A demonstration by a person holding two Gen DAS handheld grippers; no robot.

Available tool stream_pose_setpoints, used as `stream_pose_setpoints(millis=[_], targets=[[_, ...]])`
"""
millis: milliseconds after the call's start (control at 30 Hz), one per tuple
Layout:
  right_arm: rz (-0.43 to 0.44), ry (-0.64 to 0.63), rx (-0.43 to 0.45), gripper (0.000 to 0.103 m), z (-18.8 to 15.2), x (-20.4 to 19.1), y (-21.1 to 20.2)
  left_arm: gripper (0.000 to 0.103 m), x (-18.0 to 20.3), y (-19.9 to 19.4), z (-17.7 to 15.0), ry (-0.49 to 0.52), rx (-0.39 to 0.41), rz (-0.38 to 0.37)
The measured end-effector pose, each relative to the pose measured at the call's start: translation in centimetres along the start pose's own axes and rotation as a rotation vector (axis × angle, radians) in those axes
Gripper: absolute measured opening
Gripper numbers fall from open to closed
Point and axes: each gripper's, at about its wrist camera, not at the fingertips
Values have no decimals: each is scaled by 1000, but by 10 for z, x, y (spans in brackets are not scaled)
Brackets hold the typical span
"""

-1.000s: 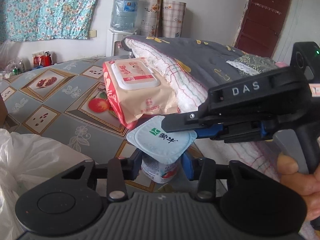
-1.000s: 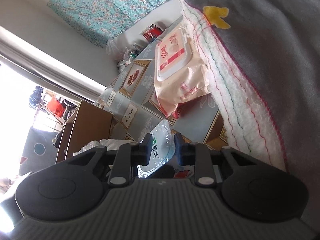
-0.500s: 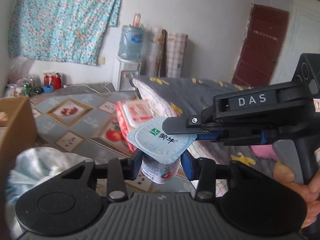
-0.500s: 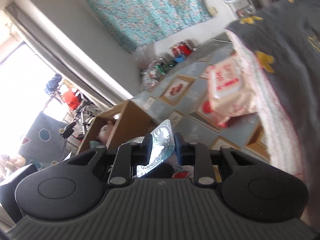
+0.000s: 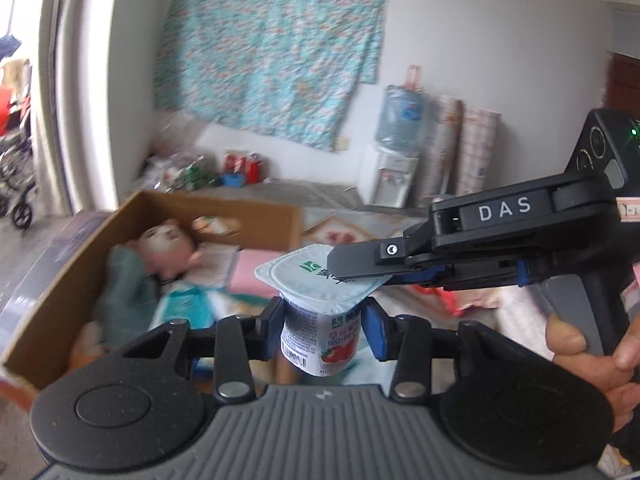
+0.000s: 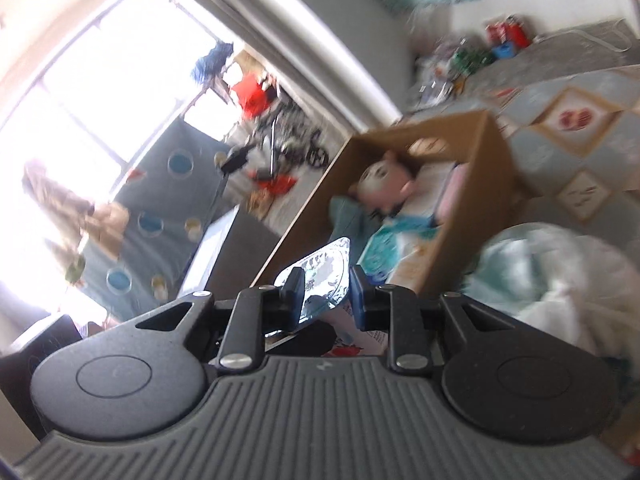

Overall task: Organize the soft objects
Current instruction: 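Lower the yogurt cup into the box and open the right tool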

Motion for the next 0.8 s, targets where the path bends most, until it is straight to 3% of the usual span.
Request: stream_pose_setpoints(millis=[133, 333, 567, 800], targets=[[-22, -39, -148, 23, 6, -23, 63, 43, -51, 11, 0, -46, -82, 54], [-75, -56, -326, 25, 2, -21, 123, 43, -104, 43, -11, -110, -212, 53], [-106, -56, -419, 24, -4, -7, 148, 43, -125, 65, -28, -132, -310, 19], [-126, -96, -462, 25, -5, -12, 160, 47, -130, 66, -31, -127, -330, 24]])
Point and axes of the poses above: each gripper's, at about its wrist camera, not at the fingertips, and y roughly the way its jaws point, x to its right, z to its top, and after that the axes turned 7 degrees about -y, right-handed
